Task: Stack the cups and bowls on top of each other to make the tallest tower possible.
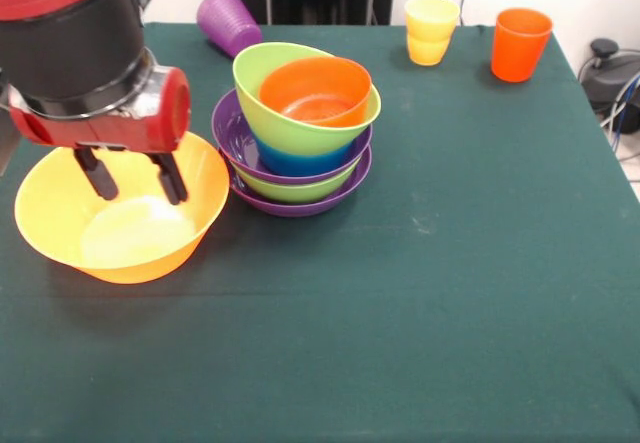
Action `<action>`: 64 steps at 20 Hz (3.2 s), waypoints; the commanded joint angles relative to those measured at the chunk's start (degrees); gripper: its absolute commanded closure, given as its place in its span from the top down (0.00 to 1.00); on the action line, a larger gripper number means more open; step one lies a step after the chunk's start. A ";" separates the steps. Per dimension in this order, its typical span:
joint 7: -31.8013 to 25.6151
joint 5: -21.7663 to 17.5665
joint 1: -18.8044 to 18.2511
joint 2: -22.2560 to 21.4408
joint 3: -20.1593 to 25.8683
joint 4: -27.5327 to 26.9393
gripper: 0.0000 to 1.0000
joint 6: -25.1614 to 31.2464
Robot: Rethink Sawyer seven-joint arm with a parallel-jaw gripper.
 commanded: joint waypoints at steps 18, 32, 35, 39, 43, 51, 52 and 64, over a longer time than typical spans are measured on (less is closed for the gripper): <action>0.97 0.23 2.33 3.80 -3.88 3.64 1.00 -2.11; 6.58 3.87 3.50 0.52 -5.86 6.00 1.00 -0.34; 8.23 5.85 3.18 -2.34 -7.07 12.93 1.00 -4.79; 9.21 7.37 3.19 -4.46 -8.70 17.88 1.00 -8.13; 8.86 7.95 3.55 -2.63 -9.17 16.39 1.00 -8.93; 6.94 8.55 3.96 3.32 -8.53 9.50 1.00 -9.11; 6.76 8.53 4.01 3.90 -8.41 8.65 1.00 -8.94; 7.23 10.35 3.44 1.57 -9.58 14.38 1.00 -13.07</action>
